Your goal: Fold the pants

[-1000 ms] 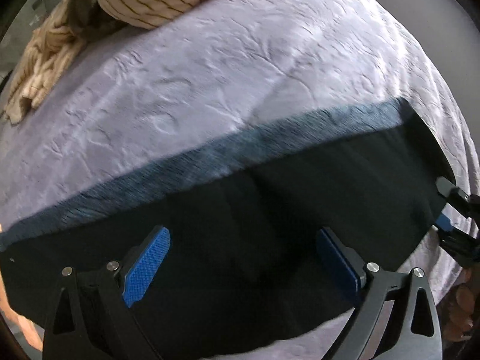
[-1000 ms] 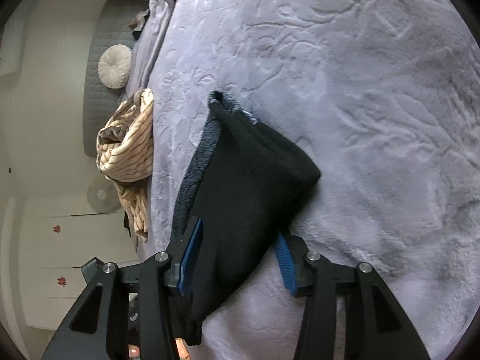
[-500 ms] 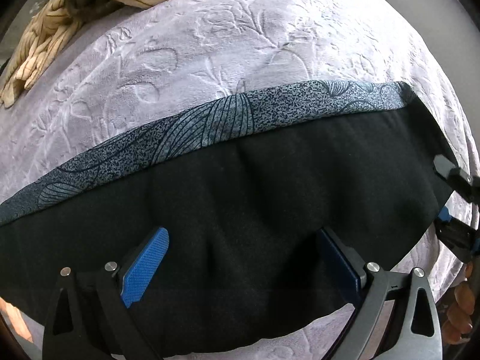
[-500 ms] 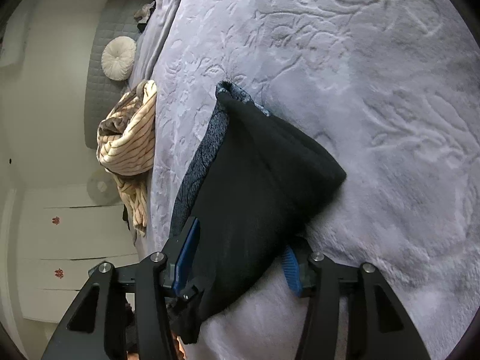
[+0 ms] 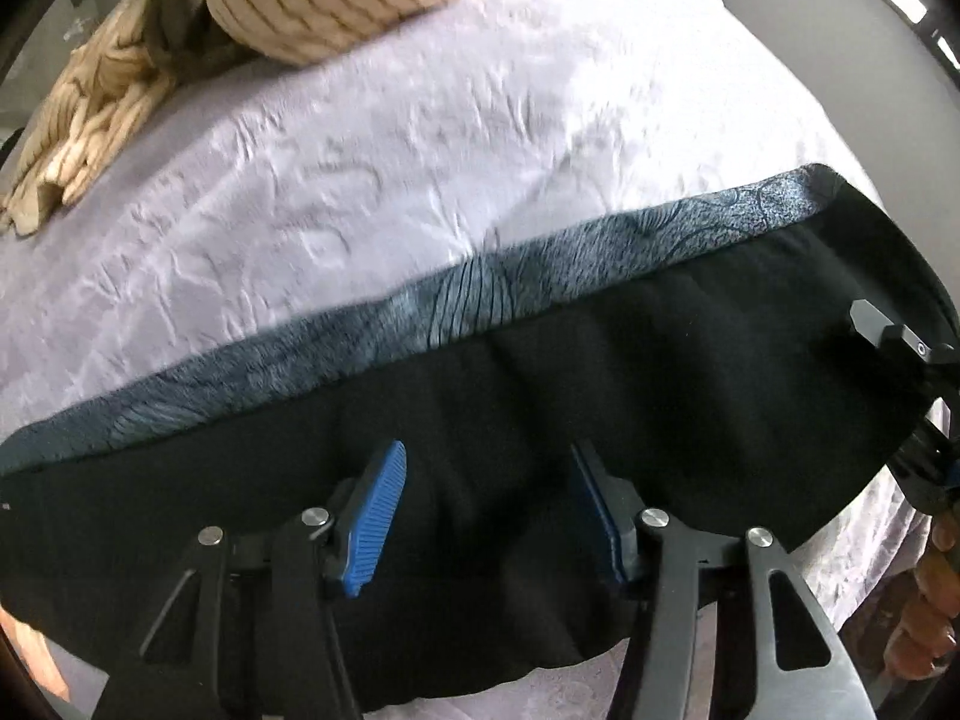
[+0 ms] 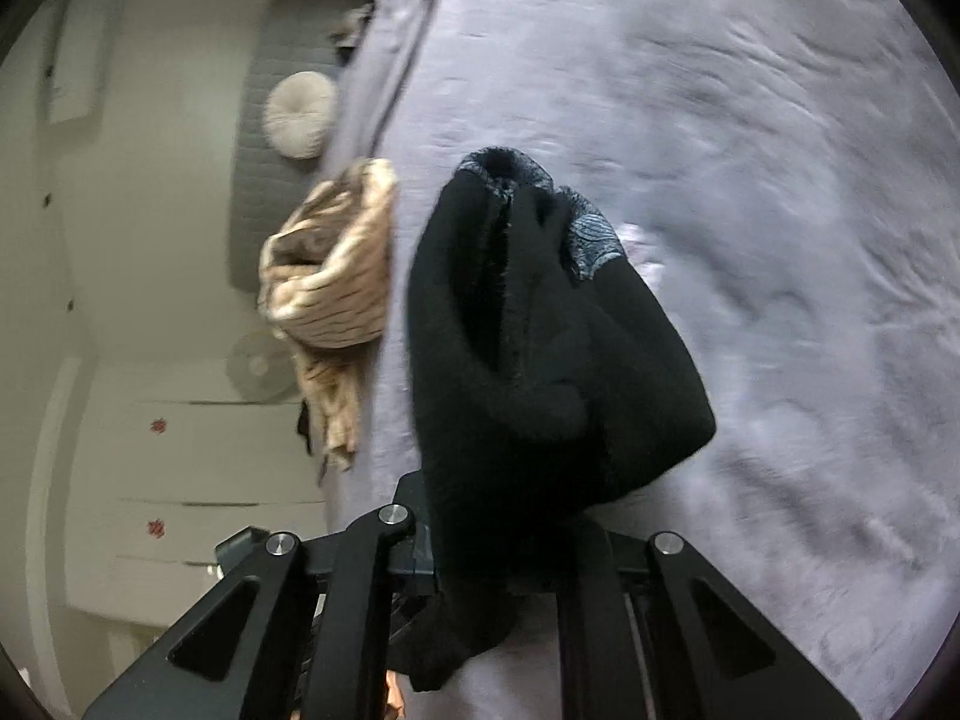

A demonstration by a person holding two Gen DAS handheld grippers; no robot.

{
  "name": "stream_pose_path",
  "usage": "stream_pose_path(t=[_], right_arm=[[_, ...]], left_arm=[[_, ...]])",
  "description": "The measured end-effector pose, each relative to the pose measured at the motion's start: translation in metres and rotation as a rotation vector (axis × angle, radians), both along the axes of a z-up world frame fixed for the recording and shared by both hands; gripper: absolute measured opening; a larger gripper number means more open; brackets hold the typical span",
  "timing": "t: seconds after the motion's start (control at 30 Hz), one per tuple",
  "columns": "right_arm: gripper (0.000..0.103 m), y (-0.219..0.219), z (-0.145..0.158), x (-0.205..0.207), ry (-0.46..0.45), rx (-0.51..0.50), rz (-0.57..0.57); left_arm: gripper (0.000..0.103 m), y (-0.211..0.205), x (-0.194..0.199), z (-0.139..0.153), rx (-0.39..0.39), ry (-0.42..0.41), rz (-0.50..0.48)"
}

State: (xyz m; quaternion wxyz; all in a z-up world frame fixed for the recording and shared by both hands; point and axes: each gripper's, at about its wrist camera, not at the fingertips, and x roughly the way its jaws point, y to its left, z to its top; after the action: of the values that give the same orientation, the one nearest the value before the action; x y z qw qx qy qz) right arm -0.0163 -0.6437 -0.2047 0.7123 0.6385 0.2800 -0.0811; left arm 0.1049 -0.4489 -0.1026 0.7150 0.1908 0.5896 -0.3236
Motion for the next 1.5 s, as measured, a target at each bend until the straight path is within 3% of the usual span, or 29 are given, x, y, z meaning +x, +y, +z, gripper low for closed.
stream_pose_path(t=[0.13,0.23,0.4,0.6,0.87,1.0,1.1,1.23,1.4,1.43,1.47,1.5], right_arm=[[0.014,0.008,0.016,0.005,-0.021,-0.033,0.030],[0.014,0.017,0.015,0.012,0.024,-0.057,0.078],[0.014,0.025,0.027,0.017,0.036,-0.088,0.084],[0.014,0.043,0.066,0.033,0.063,-0.206,0.144],[0.014,0.094,0.114,0.060,0.137,-0.431,0.264],[0.016,0.141,0.128,0.080,0.177,-0.540,0.334],[0.020,0.183,0.122,0.107,0.198,-0.585,0.393],[0.021,0.244,0.089,0.146,0.260,-0.616,0.484],[0.030,0.338,0.040,0.174,0.460,-0.801,0.643],[0.039,0.353,0.041,0.174,0.484,-0.862,0.661],[0.055,0.372,0.044,0.174,0.508,-0.943,0.692],[0.062,0.385,0.049,0.174,0.511,-0.987,0.722]], left_arm=[[0.058,-0.006,-0.006,-0.019,0.005,0.044,-0.023],[0.058,-0.012,-0.012,-0.039,0.041,0.033,-0.054],[0.059,-0.005,-0.006,-0.036,-0.002,0.071,-0.045],[0.060,0.021,0.010,-0.017,-0.035,0.077,-0.012],[0.060,0.103,0.051,0.010,-0.060,0.027,0.059],[0.071,0.155,0.063,0.011,-0.050,0.016,0.131],[0.071,0.196,0.078,0.016,-0.037,0.004,0.179],[0.071,0.248,0.088,0.012,-0.003,-0.002,0.244],[0.071,0.299,0.105,0.005,0.031,-0.003,0.300],[0.071,0.307,0.107,0.004,0.035,-0.001,0.307],[0.071,0.315,0.109,0.004,0.037,0.001,0.313],[0.071,0.321,0.111,0.004,0.035,0.004,0.316]])
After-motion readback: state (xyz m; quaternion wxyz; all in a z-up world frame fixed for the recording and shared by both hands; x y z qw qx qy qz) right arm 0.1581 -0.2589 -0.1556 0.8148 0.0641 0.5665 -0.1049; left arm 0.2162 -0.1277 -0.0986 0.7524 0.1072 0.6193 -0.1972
